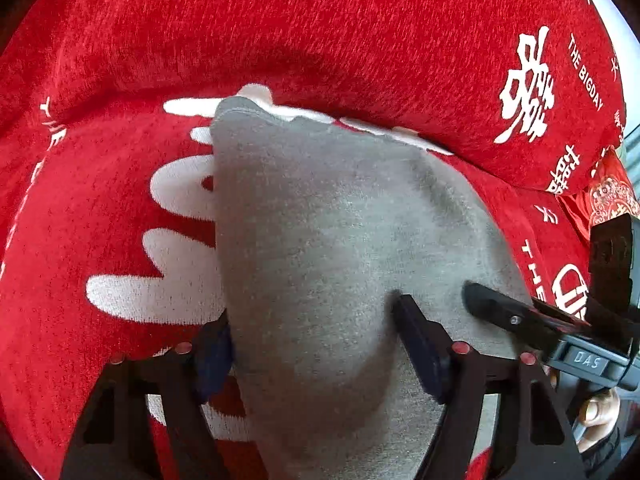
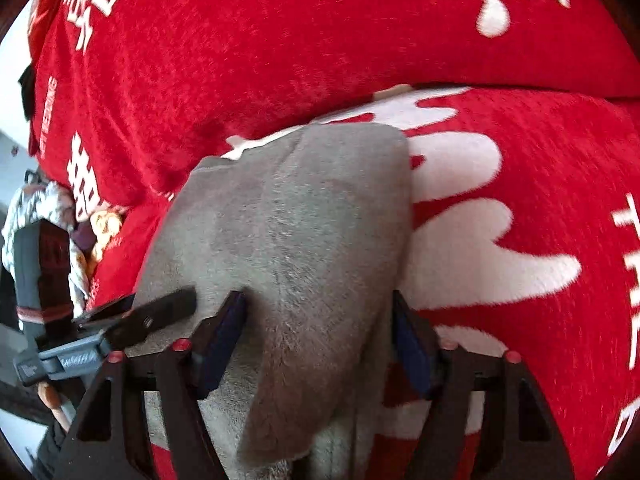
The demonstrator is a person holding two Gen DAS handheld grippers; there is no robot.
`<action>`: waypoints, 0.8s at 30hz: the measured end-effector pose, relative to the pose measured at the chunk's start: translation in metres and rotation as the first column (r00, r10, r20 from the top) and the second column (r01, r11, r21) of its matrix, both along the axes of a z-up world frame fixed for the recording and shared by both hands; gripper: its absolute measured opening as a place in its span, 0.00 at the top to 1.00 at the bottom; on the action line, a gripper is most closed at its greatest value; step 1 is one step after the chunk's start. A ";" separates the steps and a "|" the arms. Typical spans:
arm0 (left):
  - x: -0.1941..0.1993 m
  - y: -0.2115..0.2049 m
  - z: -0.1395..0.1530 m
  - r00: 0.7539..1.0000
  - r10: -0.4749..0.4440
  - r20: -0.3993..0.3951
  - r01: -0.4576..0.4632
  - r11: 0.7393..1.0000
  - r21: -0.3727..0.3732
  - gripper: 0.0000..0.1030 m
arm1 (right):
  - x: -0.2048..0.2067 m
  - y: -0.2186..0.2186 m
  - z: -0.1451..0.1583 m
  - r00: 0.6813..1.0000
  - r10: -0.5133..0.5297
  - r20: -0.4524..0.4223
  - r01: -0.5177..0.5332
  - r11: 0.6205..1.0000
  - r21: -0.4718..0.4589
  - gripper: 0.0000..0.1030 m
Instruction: Fold small clothes
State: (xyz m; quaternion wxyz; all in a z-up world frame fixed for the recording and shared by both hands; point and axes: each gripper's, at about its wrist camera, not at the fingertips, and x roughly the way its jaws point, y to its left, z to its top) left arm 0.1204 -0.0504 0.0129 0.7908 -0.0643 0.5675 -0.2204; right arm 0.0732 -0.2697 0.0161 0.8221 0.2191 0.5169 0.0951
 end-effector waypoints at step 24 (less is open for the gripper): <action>-0.071 0.022 0.067 0.990 -0.042 0.138 0.039 0.999 0.027 0.57 | -0.062 0.052 0.079 0.985 0.084 0.154 -0.067 0.992 -0.111 0.69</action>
